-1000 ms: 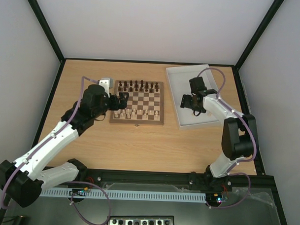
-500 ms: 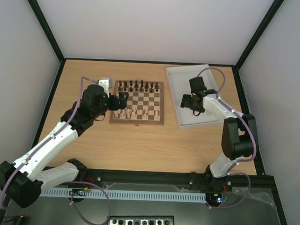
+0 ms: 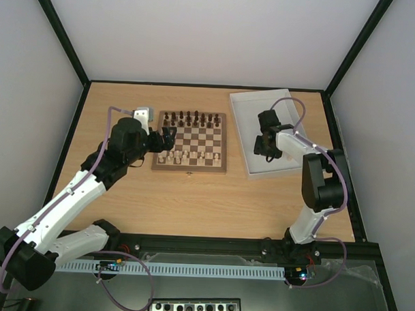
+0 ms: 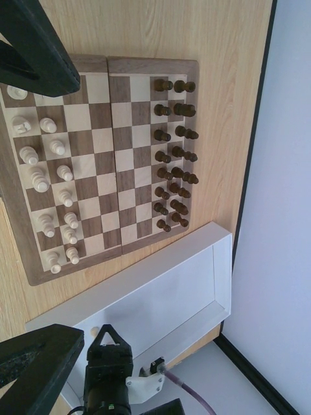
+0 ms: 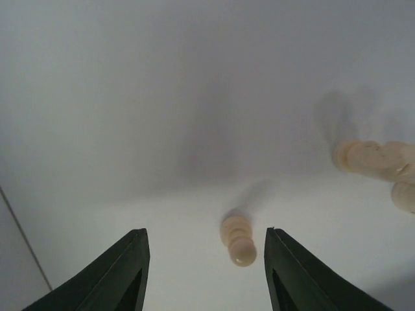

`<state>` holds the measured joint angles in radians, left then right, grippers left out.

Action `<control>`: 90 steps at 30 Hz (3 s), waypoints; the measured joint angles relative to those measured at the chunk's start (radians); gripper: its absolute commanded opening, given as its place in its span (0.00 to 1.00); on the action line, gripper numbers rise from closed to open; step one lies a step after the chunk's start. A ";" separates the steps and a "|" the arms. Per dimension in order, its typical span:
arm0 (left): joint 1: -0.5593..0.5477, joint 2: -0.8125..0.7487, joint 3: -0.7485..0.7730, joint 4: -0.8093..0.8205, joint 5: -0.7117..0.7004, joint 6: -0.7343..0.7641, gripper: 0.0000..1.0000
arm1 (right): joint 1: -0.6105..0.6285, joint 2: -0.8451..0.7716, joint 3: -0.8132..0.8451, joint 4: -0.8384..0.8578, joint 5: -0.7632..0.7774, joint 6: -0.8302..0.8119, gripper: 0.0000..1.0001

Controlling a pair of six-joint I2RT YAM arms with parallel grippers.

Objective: Set up the chess pieces on the board
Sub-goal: Pick up the chess piece from the storage box, then place the chess piece on the chessboard.

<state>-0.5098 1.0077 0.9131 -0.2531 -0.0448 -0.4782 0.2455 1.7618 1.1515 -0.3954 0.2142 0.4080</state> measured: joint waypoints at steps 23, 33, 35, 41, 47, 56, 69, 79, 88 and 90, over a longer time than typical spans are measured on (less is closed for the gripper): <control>0.000 -0.013 0.000 -0.002 0.012 0.000 0.99 | -0.016 0.041 0.000 -0.003 0.031 0.002 0.06; 0.000 -0.037 0.002 -0.018 0.014 0.000 0.99 | -0.015 0.023 0.016 -0.031 -0.001 0.000 0.01; 0.000 -0.043 0.005 -0.032 0.011 0.000 0.99 | -0.005 0.006 0.056 -0.067 -0.004 0.000 0.01; 0.000 -0.096 0.034 -0.084 -0.014 0.001 0.99 | 0.079 -0.043 0.243 -0.142 -0.003 -0.003 0.01; 0.000 -0.154 0.051 -0.114 -0.045 0.001 1.00 | 0.182 -0.032 0.428 -0.222 -0.021 -0.015 0.01; 0.000 -0.231 0.051 -0.151 -0.081 0.000 0.99 | 0.384 0.243 0.790 -0.286 -0.108 -0.042 0.01; 0.000 -0.312 0.049 -0.181 -0.089 0.000 1.00 | 0.580 0.616 1.150 -0.388 -0.211 -0.075 0.01; 0.000 -0.383 0.037 -0.182 -0.075 0.001 1.00 | 0.608 0.670 1.193 -0.386 -0.264 -0.083 0.01; 0.000 -0.403 0.035 -0.188 -0.075 0.004 0.99 | 0.639 0.721 1.197 -0.374 -0.267 -0.082 0.01; 0.000 -0.407 0.035 -0.189 -0.075 0.004 1.00 | 0.644 0.726 1.199 -0.369 -0.267 -0.082 0.01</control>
<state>-0.5098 0.6010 0.9485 -0.4419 -0.1200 -0.4740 0.8898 2.4878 2.3501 -0.7643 -0.0525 0.3256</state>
